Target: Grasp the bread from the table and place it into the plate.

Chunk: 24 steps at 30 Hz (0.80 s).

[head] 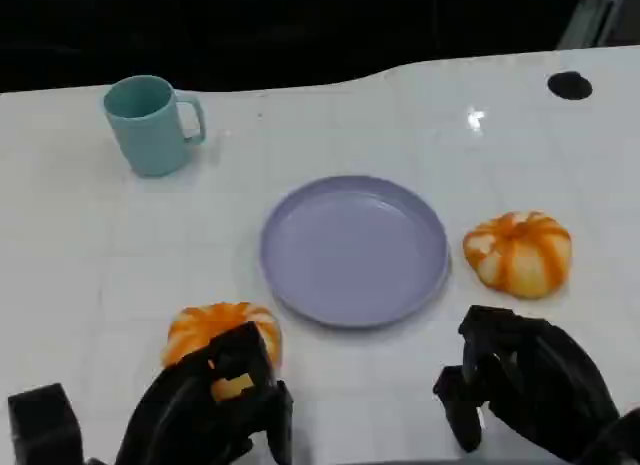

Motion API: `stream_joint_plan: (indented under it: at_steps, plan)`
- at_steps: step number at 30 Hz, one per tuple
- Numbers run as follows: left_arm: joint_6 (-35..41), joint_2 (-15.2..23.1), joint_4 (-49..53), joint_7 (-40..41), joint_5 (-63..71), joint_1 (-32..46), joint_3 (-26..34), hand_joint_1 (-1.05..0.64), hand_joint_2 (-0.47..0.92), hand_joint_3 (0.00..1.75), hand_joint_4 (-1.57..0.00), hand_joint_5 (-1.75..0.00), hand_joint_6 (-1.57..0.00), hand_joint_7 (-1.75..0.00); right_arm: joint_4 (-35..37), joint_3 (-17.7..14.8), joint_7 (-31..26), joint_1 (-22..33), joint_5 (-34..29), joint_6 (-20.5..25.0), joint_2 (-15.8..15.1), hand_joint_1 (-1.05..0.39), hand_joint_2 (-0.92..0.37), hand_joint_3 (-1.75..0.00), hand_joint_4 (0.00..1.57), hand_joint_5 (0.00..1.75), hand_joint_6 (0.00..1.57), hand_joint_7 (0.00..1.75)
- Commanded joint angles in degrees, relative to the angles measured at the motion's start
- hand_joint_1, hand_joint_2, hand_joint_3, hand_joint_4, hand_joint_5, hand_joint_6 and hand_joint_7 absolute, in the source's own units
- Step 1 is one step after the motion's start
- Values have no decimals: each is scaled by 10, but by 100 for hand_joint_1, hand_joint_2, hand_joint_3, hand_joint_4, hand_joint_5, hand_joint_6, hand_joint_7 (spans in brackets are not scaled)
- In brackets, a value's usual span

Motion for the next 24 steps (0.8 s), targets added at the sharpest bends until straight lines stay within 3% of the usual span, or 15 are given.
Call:
stream_joint_plan:
  at_steps: [1,20,22,24]
  plan:
    - [-1,8,-4,-1,-1,3,2,-63,92,25,-86,-175,-62,-175,-1,-1,2,0,4,-4,-3,-98,-69,-46,122,156,108,138]
    - [-6,-4,-13,6,-14,4,10,-64,92,24,-83,-175,-58,-175,-8,0,-5,2,3,4,-3,-95,-65,-55,122,156,107,138]
    - [-16,-10,-23,9,-15,7,12,-63,92,24,-75,-175,-53,-167,-9,0,-4,3,3,3,-3,-96,-65,-54,122,156,107,138]
    - [-55,-15,-13,-8,-18,1,17,-59,92,25,-60,-175,-52,-143,-9,-1,-3,3,5,5,-3,-95,-65,-54,122,156,106,139]
